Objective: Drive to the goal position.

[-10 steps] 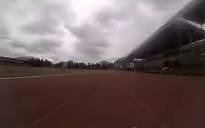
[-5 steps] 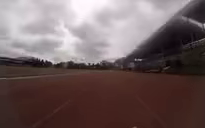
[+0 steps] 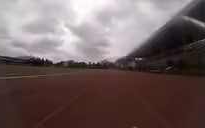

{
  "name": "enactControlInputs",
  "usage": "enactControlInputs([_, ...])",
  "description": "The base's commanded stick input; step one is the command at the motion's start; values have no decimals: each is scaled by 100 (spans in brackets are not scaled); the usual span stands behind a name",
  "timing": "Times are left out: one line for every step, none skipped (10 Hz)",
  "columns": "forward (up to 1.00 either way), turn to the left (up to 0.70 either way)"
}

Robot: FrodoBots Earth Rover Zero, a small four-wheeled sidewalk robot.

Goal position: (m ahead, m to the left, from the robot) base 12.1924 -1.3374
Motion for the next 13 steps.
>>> enactControlInputs([70, 0])
enactControlInputs([70, 0])
enactControlInputs([70, 0])
enactControlInputs([70, 0])
enactControlInputs([70, 0])
enactControlInputs([70, 0])
enactControlInputs([70, 0])
enactControlInputs([70, 0])
enactControlInputs([70, 0])
enactControlInputs([70, 0])
enactControlInputs([70, 0])
enactControlInputs([70, 0])
enactControlInputs([70, 0])
